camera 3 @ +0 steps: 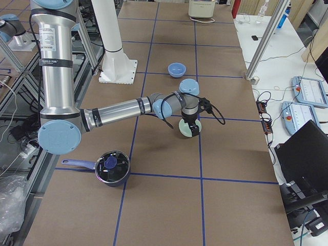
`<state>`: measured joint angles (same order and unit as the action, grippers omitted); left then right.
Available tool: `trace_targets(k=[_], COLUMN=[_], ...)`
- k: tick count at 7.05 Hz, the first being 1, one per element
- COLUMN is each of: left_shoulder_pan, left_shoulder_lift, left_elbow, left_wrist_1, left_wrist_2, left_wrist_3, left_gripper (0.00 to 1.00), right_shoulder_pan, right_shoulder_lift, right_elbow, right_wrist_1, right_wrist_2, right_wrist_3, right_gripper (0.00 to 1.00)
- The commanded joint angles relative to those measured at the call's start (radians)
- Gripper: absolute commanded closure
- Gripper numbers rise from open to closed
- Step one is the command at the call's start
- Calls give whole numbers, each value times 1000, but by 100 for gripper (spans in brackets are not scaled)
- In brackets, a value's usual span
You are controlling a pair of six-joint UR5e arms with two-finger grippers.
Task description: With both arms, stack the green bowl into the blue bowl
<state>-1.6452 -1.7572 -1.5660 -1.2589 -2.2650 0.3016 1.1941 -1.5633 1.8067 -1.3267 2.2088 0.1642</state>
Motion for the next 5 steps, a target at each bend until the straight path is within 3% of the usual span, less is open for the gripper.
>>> trace_targets(k=[1, 3, 5], left_shoulder_pan=[-12, -10, -10], left_shoulder_lift=[95, 195, 202], left_elbow=[-29, -46, -46], left_wrist_1=[-40, -231, -234], left_wrist_2=[-22, -74, -74], left_wrist_3=[-164, -232, -234], left_gripper=[1, 1, 1], right_shoulder_pan=[-1, -2, -23], right_shoulder_lift=[8, 75, 153], right_elbow=[-23, -99, -188], right_wrist_1=[1, 0, 1], right_wrist_2=[-1, -1, 0], right_wrist_3=[0, 11, 9], right_gripper=[0, 0, 3])
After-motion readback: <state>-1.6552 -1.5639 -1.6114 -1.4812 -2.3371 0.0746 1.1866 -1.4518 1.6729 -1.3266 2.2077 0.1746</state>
